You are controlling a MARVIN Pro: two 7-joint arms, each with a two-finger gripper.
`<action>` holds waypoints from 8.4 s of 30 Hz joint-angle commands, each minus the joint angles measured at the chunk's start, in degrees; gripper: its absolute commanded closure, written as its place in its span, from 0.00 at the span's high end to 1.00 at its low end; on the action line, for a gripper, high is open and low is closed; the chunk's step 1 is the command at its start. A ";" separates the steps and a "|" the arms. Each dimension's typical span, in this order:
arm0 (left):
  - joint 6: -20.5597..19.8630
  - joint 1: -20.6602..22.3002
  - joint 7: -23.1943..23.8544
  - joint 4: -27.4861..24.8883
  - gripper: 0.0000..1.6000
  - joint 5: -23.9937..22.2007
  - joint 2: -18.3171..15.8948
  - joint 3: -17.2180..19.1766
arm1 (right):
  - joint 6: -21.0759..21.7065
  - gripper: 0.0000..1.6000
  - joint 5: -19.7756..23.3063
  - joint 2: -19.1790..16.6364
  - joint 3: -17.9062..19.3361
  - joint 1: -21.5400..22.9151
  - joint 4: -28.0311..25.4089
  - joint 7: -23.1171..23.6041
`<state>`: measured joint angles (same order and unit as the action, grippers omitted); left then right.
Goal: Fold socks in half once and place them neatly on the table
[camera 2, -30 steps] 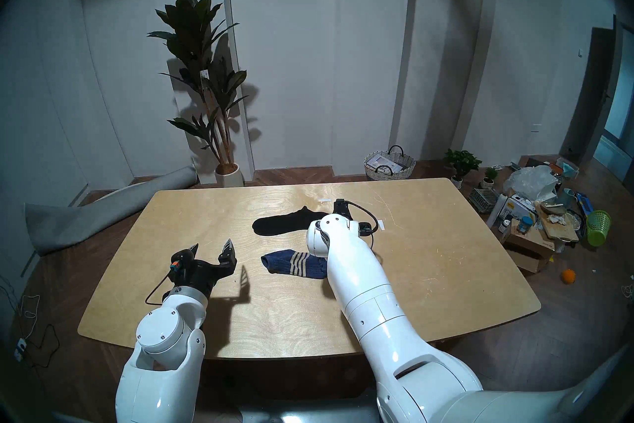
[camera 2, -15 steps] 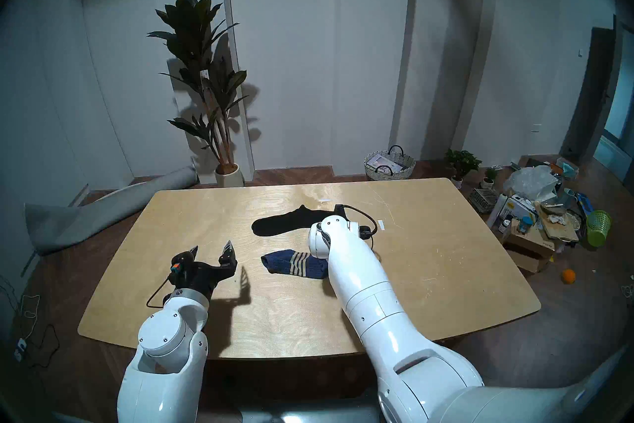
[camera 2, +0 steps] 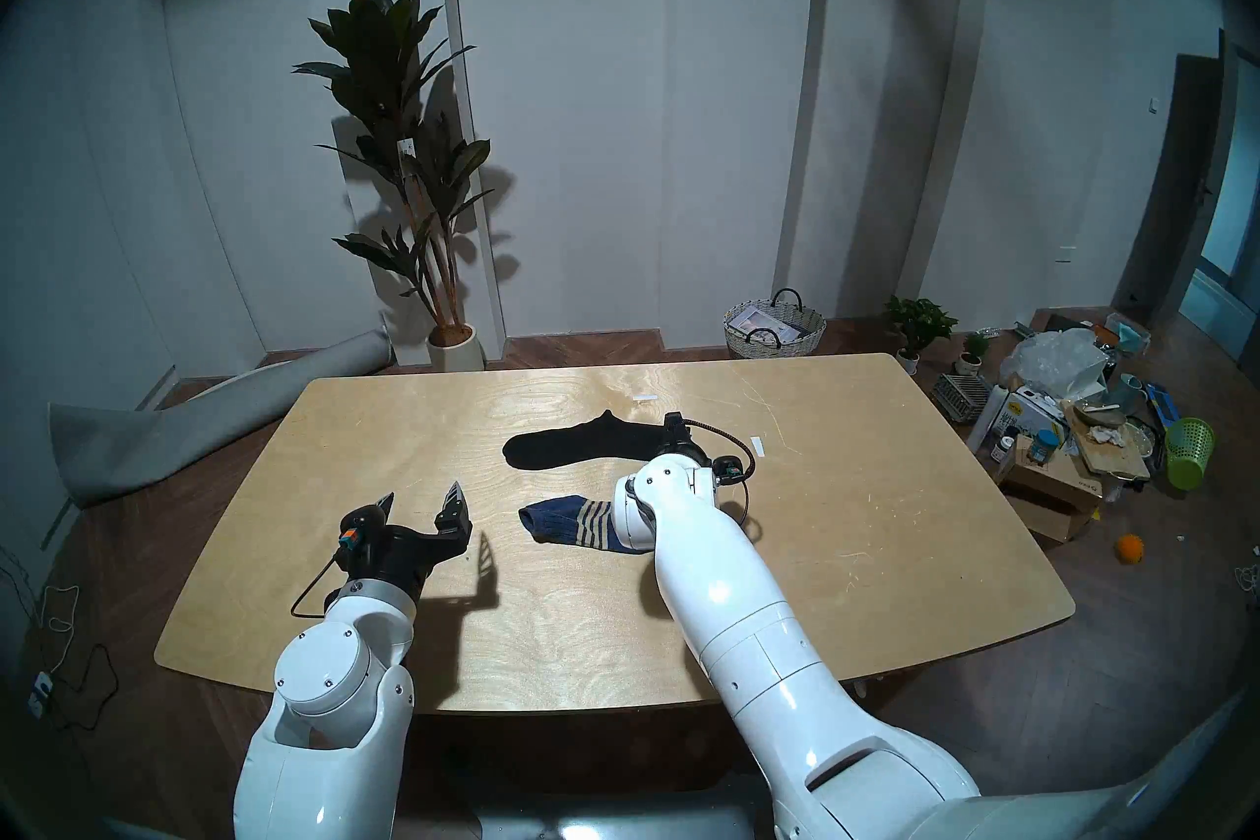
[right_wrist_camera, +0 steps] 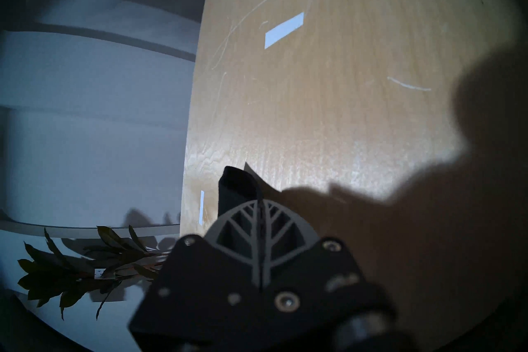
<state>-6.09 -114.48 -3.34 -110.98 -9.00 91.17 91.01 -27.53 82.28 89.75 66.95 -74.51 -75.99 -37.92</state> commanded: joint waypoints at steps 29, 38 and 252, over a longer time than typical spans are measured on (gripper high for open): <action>2.60 -0.77 -2.92 -2.64 1.00 -1.47 1.72 2.74 | 1.27 0.00 -15.22 0.66 -14.68 12.10 7.68 9.75; 3.28 -1.20 -3.21 -2.89 1.00 -2.15 1.86 3.42 | 2.41 0.00 -19.10 2.96 -18.87 14.79 14.11 9.82; -1.28 7.51 -25.23 -5.40 1.00 -62.04 -4.67 -15.19 | 45.81 1.00 -32.68 -60.40 18.75 -12.36 -19.75 47.14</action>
<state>-10.97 -111.01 -21.93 -111.95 -68.46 87.78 79.21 19.57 48.82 29.83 84.11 -87.56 -95.24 8.01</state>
